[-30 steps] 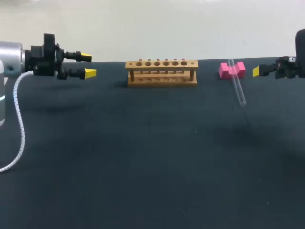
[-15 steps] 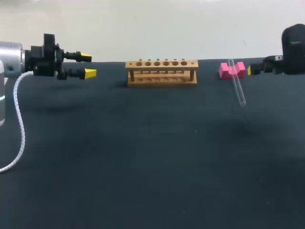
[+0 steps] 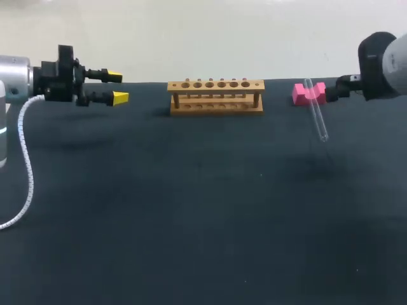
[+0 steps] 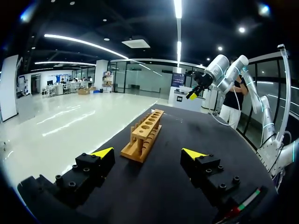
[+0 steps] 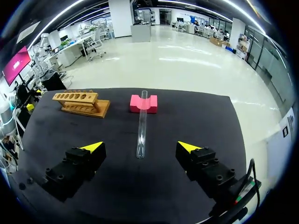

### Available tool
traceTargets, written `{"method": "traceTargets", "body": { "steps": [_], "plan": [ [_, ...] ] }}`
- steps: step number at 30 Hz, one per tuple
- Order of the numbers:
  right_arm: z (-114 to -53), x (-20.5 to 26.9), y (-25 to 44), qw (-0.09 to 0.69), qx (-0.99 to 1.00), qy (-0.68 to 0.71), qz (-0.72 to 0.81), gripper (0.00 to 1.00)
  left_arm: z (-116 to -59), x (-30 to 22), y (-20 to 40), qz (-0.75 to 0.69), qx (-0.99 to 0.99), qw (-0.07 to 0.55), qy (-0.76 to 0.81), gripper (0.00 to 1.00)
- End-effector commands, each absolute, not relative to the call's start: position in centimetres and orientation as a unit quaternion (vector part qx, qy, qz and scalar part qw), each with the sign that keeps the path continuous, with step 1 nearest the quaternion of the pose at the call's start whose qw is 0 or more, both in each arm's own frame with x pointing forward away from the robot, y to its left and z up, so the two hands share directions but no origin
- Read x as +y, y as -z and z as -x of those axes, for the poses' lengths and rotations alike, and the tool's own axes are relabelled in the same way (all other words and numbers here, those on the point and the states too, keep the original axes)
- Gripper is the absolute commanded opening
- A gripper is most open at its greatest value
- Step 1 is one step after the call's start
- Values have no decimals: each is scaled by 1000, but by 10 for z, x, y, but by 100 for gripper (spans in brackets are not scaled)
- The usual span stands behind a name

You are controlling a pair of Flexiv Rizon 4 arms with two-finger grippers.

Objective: Grasp the test tube, adjust it, and insert it.

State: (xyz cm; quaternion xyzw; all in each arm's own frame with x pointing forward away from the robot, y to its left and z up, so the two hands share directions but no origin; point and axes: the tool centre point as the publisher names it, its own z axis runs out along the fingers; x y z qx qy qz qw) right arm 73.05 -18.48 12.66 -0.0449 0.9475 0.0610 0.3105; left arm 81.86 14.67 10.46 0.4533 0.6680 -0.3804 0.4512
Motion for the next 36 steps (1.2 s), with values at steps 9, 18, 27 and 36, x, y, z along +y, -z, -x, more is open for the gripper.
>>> {"method": "traceTargets", "body": {
  "steps": [9, 18, 27, 36],
  "plan": [
    [-739, -185, -103, 592, 796, -117, 46, 100, -816, 147, -104, -452, 668, 454, 379, 100],
    [-739, -188, -104, 598, 787, -139, 55, 100, -816, 147, -104, -452, 668, 454, 379, 100],
    [-739, -188, -104, 598, 787, -139, 55, 100, -816, 147, -104, -452, 668, 454, 379, 100],
    [-739, -188, -104, 598, 787, -139, 55, 100, -816, 147, -104, -452, 668, 454, 379, 100]
  ]
}}
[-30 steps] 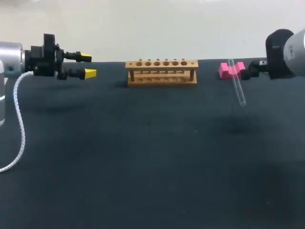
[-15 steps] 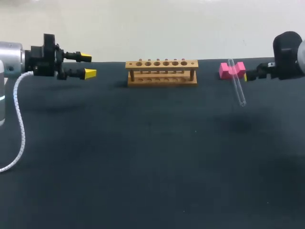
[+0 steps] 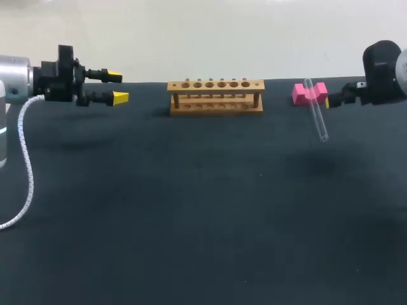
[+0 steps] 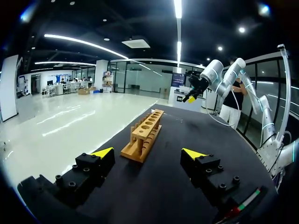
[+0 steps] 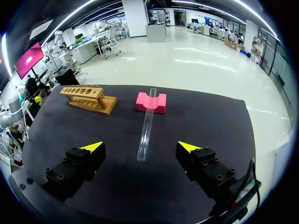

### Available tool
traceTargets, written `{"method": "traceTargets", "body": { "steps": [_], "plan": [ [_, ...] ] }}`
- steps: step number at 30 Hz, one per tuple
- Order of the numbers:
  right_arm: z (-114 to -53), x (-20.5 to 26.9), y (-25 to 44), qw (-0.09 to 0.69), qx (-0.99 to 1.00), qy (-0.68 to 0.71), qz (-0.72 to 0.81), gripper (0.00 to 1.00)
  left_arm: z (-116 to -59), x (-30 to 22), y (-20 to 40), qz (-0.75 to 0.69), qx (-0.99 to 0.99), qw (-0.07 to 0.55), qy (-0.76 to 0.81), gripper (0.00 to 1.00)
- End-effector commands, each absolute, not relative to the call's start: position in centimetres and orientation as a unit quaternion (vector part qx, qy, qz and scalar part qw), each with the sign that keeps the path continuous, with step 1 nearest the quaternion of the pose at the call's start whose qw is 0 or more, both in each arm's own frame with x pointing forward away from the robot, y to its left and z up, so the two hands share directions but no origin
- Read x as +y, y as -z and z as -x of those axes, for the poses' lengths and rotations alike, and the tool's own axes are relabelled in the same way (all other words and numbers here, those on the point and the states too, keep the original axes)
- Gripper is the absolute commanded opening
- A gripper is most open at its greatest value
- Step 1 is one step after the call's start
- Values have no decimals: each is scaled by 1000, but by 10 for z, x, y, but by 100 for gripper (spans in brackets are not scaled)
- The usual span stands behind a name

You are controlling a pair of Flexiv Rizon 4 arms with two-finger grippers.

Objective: Grasp the test tube, adjust it, and insert it.

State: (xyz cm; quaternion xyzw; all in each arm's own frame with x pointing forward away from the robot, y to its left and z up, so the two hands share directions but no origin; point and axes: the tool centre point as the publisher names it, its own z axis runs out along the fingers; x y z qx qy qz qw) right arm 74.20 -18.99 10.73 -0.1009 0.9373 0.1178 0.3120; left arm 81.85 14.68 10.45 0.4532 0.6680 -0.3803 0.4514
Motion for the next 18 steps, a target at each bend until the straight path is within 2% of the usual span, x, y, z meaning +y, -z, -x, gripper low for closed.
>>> {"method": "traceTargets", "body": {
  "steps": [1, 18],
  "plan": [
    [-739, -188, -104, 598, 787, -139, 55, 100, -816, 147, -104, -452, 668, 454, 379, 100],
    [-761, -185, -97, 720, 687, -43, 90, 100, -816, 147, -104, -452, 668, 454, 379, 100]
  ]
}}
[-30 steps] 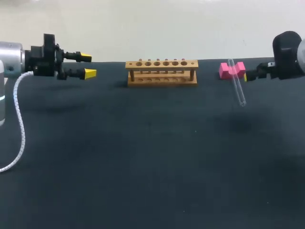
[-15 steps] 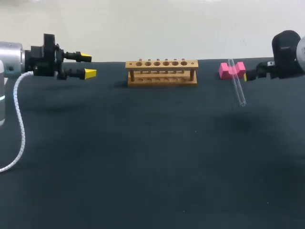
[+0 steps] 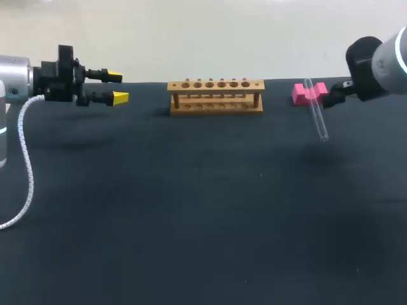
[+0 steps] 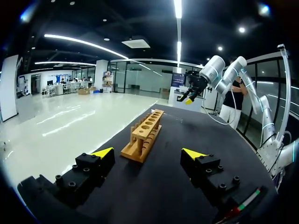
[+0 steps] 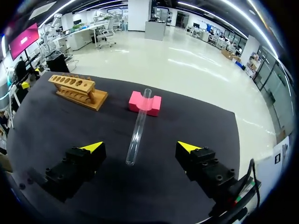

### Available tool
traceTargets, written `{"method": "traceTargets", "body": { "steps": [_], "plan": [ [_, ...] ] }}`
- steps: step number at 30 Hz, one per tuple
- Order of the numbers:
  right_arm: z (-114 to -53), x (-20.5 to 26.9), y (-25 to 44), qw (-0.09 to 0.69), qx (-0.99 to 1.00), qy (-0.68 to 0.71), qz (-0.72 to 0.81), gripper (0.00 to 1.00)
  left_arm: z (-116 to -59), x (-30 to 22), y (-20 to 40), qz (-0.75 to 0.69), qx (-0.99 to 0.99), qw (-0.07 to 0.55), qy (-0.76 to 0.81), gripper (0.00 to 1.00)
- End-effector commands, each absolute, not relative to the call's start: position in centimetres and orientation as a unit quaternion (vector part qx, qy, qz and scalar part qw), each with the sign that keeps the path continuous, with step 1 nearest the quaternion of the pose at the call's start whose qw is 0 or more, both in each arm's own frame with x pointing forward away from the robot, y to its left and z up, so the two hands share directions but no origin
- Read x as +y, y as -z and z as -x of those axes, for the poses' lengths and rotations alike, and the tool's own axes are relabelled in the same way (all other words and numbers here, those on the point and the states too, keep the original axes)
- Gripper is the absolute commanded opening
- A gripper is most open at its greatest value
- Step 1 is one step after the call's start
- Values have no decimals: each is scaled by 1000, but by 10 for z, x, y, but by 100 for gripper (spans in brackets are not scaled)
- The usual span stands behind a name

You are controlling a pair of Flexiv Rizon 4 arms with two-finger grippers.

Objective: Grasp the test tube, adjust it, and insert it.

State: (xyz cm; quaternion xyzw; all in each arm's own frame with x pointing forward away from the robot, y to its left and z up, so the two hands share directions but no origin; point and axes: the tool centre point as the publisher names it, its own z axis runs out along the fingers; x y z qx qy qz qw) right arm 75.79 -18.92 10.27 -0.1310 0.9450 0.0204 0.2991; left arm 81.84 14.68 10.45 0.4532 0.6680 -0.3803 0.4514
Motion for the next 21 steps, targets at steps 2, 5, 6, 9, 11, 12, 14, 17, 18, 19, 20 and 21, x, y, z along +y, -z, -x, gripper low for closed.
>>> {"method": "traceTargets", "body": {
  "steps": [2, 5, 6, 9, 11, 12, 14, 17, 18, 19, 20, 21],
  "plan": [
    [-763, -186, -97, 735, 671, -38, 90, 100, -816, 147, -104, -452, 668, 454, 379, 100],
    [-768, -186, -94, 753, 651, -31, 94, 100, -816, 147, -104, -452, 668, 454, 379, 100],
    [-770, -187, -93, 758, 645, -29, 95, 100, -816, 147, -104, -452, 668, 454, 379, 100],
    [-774, -188, -92, 778, 620, -27, 97, 100, -816, 147, -104, -452, 668, 454, 379, 100],
    [-777, -188, -91, 789, 605, -28, 104, 100, -816, 147, -104, -452, 668, 454, 379, 100],
    [-779, -189, -91, 793, 599, -26, 107, 100, -816, 147, -104, -452, 668, 454, 379, 100],
    [-782, -190, -91, 801, 587, -26, 114, 100, -816, 147, -104, -452, 668, 454, 379, 100],
    [-785, -191, -91, 814, 566, -30, 123, 100, -816, 147, -104, -452, 668, 454, 379, 100],
    [-786, -191, -91, 818, 560, -32, 126, 100, -816, 147, -104, -452, 668, 454, 379, 100],
    [-787, -191, -91, 822, 554, -34, 128, 100, -816, 147, -104, -452, 668, 454, 379, 100],
    [-788, -190, -91, 825, 549, -36, 129, 100, -816, 147, -104, -452, 668, 454, 379, 100],
    [-788, -190, -91, 828, 545, -38, 130, 100, -816, 147, -104, -452, 668, 454, 379, 100]
  ]
}}
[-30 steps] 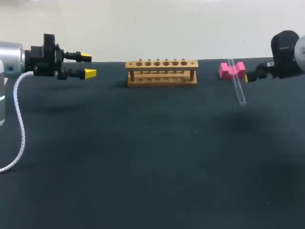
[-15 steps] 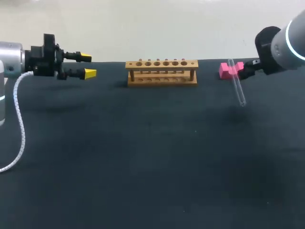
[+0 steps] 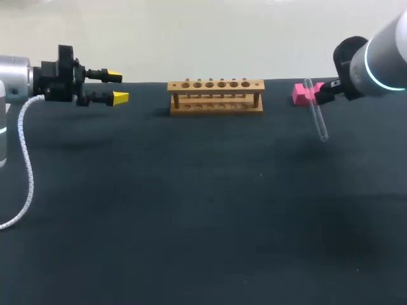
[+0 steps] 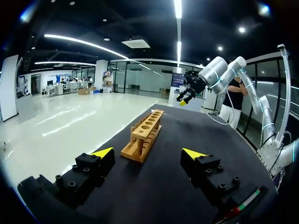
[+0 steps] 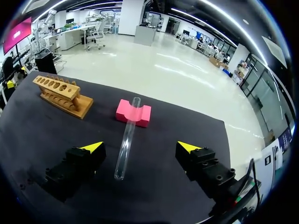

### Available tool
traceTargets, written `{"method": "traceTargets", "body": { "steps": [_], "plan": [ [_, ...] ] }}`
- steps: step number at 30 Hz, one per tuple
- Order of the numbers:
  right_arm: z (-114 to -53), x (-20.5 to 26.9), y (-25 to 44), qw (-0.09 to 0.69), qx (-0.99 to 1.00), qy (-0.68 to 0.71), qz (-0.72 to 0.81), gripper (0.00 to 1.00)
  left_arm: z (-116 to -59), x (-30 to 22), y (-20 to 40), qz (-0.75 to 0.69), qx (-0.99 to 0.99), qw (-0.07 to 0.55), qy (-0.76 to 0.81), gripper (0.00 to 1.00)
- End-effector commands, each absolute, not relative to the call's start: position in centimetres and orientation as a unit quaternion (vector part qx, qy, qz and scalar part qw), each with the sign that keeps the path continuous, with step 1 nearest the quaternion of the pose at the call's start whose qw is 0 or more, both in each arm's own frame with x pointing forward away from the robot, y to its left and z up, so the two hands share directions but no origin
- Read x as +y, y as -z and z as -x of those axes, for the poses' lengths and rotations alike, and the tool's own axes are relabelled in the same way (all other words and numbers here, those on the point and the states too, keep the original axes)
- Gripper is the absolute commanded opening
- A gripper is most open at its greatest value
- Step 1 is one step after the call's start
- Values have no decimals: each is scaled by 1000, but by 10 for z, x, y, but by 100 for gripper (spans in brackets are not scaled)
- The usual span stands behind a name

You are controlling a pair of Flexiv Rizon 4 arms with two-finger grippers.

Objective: Grasp the test tube, adjust it, and insert it.

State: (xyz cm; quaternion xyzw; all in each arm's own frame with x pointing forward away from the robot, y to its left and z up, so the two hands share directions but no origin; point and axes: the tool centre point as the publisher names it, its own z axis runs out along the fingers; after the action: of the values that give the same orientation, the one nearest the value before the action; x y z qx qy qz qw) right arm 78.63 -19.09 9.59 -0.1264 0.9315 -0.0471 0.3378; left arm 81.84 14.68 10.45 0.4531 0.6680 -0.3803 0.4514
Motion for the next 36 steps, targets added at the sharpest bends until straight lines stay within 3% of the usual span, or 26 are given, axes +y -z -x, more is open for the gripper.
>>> {"method": "traceTargets", "body": {
  "steps": [1, 36],
  "plan": [
    [-788, -190, -91, 830, 540, -40, 131, 100, -816, 147, -104, -452, 668, 454, 379, 100],
    [-791, -190, -84, 856, 496, -72, 126, 100, -816, 147, -104, -452, 668, 454, 379, 100]
  ]
}}
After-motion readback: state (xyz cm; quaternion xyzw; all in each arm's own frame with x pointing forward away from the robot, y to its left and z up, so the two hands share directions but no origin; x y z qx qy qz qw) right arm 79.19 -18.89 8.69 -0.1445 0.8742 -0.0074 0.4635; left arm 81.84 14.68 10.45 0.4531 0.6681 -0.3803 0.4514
